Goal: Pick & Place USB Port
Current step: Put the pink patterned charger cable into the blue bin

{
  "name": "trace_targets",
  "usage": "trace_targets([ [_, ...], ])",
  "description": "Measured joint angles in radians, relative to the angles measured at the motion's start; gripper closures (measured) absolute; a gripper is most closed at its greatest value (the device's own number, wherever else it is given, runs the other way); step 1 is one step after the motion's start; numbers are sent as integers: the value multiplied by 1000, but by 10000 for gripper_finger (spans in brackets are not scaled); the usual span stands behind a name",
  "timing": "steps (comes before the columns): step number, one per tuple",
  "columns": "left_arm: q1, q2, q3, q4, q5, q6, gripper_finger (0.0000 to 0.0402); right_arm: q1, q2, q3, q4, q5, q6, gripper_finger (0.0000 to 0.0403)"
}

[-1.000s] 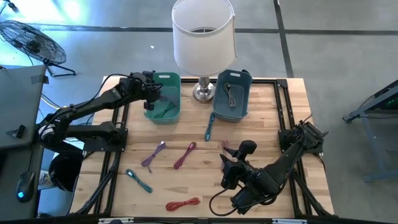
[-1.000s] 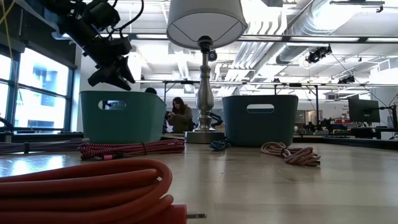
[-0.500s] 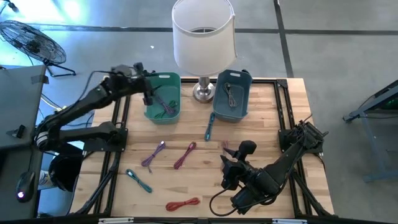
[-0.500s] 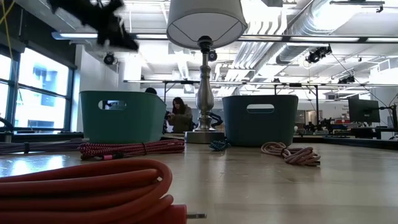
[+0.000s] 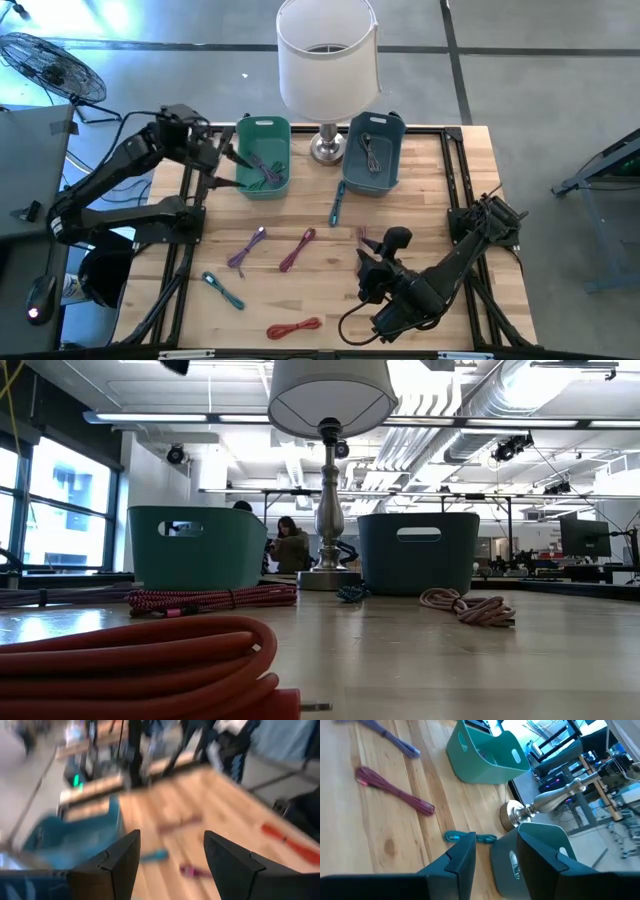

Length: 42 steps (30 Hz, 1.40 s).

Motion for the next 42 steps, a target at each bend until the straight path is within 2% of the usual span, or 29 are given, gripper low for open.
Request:
trace_targets([
  [5, -113, 26, 0, -123, -254, -52, 188, 0, 1, -75, 0, 1, 31, 270],
  [13, -318, 121, 0, -105, -475, -241, 188, 1, 1, -134, 21, 3, 32, 270],
  [19, -482, 223, 0, -66, -676, -413, 188, 3, 1, -145, 40, -5, 52, 270],
  [28, -648, 359, -1, -52, -772, -443, 188, 7, 1, -145, 39, 9, 57, 270],
  [38, -654, 409, -1, -6, -768, -442, 188, -42, 1, -145, 59, -102, 59, 270],
  [42, -654, 418, -1, -9, -803, -428, 188, -55, 1, -145, 82, -133, 57, 270],
])
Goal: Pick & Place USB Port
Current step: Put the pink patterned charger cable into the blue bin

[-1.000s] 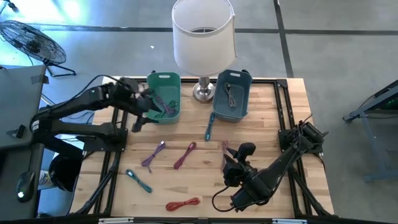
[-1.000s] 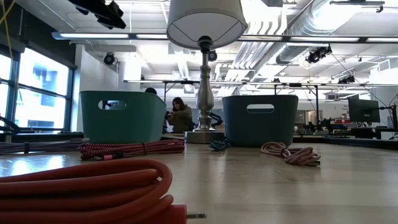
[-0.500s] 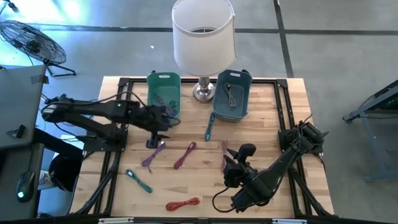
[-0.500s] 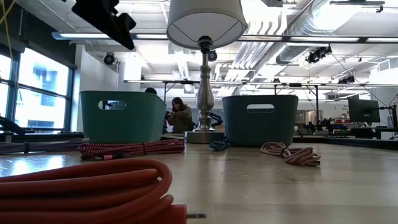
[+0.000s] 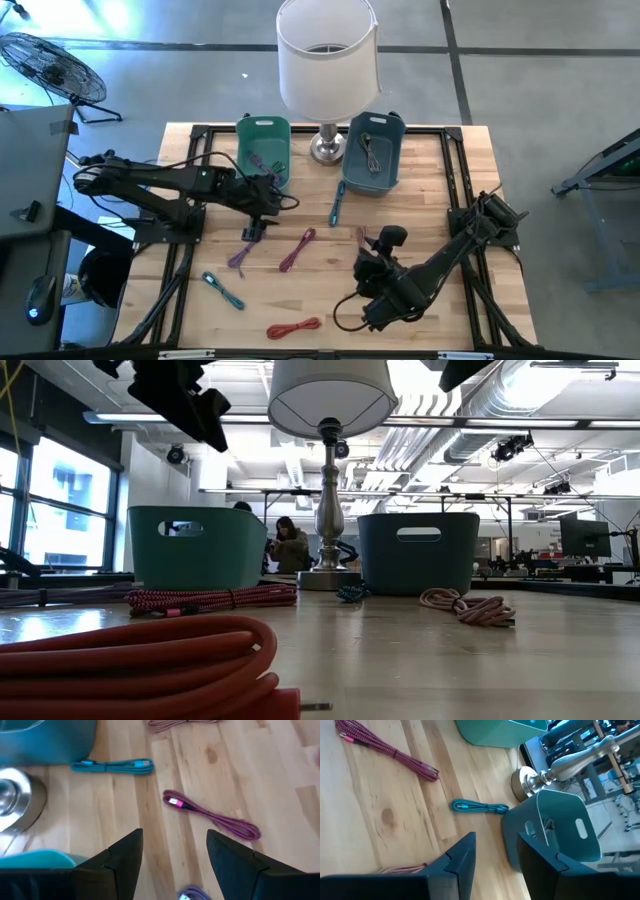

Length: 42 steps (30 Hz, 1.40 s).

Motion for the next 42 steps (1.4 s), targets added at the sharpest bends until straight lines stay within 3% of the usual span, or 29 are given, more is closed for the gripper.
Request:
trace_targets([
  [10, 0, 0, 0, -23, 69, -51, 188, -5, 0, 0, 29, 3, -1, 270],
  [17, -10, 79, -1, 4, 141, -143, 188, 4, 0, 1, 12, -11, -20, 270],
  [25, -23, 147, -1, 131, 124, -168, 188, 26, -3, 1, -4, -25, -141, 270],
  [31, -89, 162, -1, 136, 115, -225, 188, 47, -3, 1, -12, -13, -189, 270],
  [42, -204, 190, -1, 145, -34, -335, 188, 56, -3, 1, -31, -44, -257, 270],
])
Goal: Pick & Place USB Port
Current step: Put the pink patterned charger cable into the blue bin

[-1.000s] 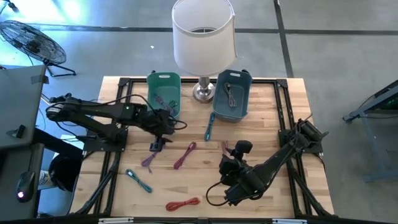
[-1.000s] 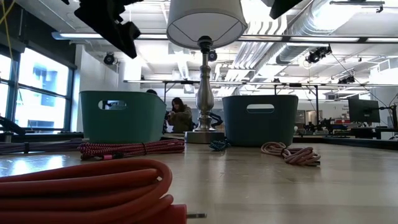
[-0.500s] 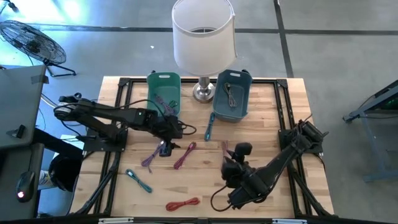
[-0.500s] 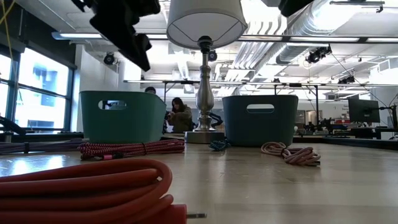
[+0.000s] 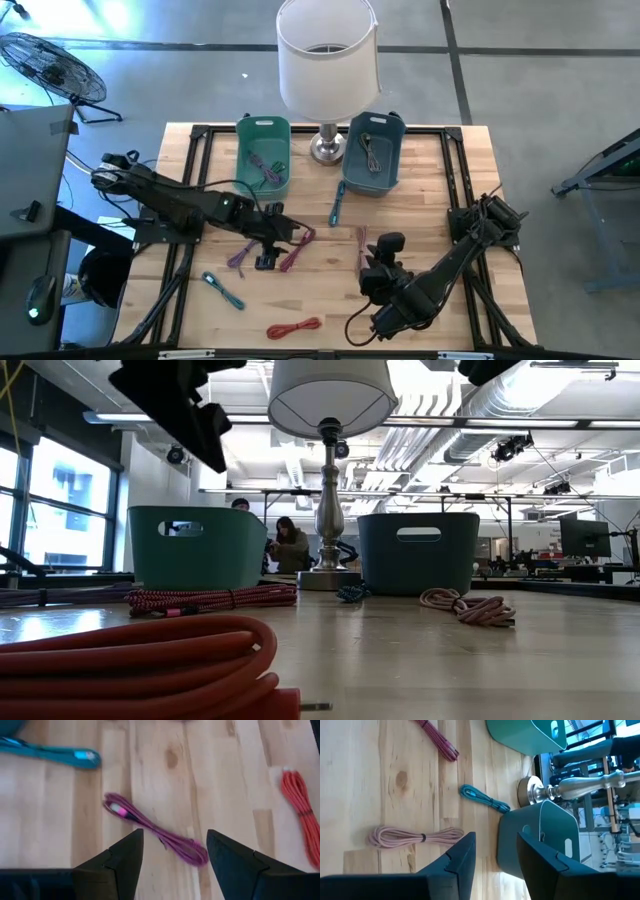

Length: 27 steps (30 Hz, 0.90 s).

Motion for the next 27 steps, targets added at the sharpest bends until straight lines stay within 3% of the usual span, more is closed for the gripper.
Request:
trace_targets([
  [9, 1, 36, 1, -14, -134, -16, 188, 0, 0, 0, -20, 32, -16, 270],
  [21, 1, 128, 1, 83, -80, 3, 188, 53, -6, 0, -44, -42, 15, 270],
  [27, 1, 165, 2, 141, -56, 6, 188, 103, -24, 0, -61, -22, 69, 270],
])
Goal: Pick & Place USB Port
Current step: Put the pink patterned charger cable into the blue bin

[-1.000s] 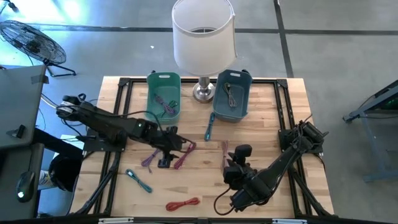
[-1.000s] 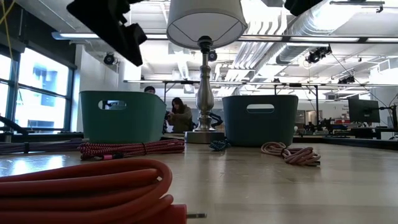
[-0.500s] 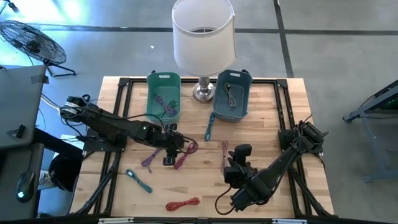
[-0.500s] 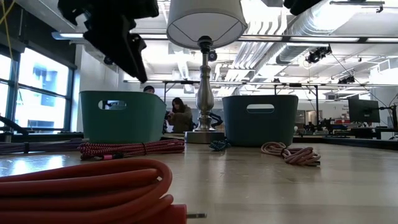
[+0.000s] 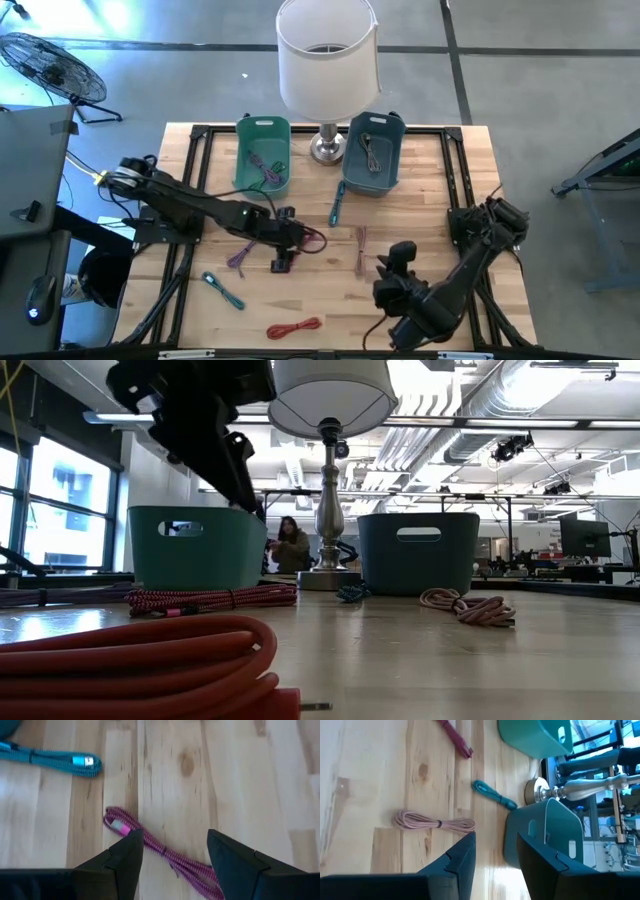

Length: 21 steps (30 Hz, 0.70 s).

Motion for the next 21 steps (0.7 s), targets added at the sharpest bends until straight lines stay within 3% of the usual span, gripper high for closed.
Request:
trace_targets([
  [13, 0, 17, 0, 1, -8, 0, 188, 24, -29, 0, 5, 45, 55, 270],
  [21, 15, 48, 1, -5, -10, -130, 188, 24, -29, 0, 16, 48, 56, 270],
])
